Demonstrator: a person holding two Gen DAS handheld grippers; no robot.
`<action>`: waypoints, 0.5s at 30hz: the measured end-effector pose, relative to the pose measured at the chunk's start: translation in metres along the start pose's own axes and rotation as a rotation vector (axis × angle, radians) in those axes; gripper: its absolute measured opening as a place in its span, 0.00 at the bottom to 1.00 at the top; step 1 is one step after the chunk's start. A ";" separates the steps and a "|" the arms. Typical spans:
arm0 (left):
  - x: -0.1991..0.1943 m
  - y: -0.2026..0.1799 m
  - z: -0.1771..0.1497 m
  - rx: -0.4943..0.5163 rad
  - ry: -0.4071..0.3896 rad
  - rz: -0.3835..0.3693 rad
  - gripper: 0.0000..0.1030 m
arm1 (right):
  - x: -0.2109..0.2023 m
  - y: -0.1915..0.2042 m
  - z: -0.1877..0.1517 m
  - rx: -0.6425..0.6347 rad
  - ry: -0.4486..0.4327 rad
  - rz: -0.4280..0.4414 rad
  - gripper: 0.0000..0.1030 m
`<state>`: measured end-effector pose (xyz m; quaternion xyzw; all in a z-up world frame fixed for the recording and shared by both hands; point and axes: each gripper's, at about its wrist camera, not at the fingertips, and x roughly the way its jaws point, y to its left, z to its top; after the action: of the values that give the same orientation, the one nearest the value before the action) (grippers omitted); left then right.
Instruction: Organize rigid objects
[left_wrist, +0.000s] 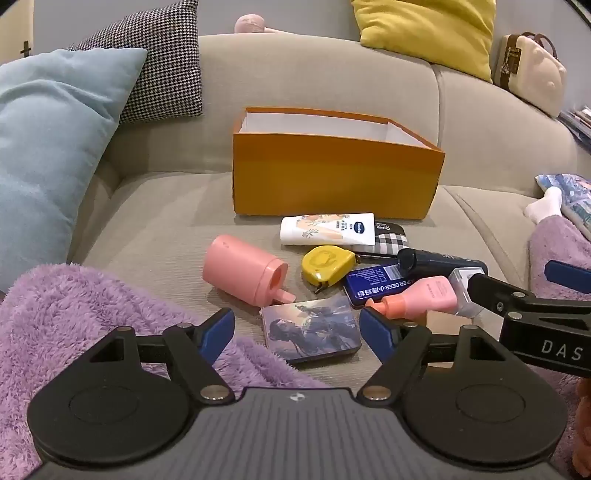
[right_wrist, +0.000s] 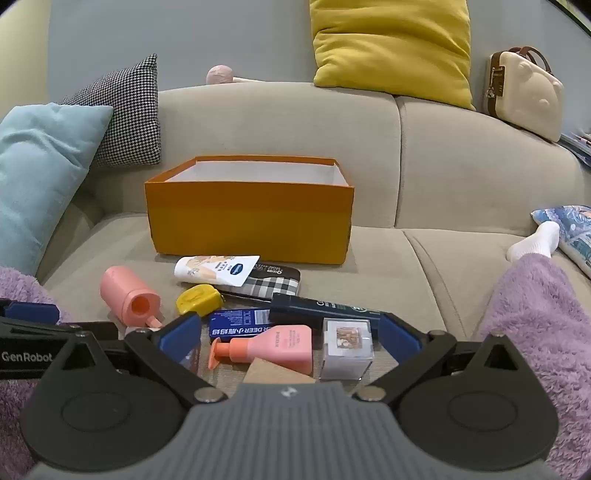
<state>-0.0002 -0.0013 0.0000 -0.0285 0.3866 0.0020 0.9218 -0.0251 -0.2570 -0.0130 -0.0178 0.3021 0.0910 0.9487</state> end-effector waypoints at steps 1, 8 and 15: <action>0.000 -0.001 0.000 -0.001 0.002 -0.007 0.86 | 0.000 0.000 0.000 0.002 0.001 0.002 0.99; -0.002 0.003 -0.001 -0.008 -0.010 -0.007 0.77 | -0.001 -0.001 0.001 -0.009 0.001 0.008 0.99; -0.005 0.000 -0.001 0.017 -0.017 -0.031 0.73 | -0.001 -0.002 0.001 0.001 0.010 0.006 0.99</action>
<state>-0.0039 -0.0016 0.0029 -0.0264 0.3781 -0.0153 0.9253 -0.0247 -0.2592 -0.0120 -0.0168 0.3072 0.0934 0.9469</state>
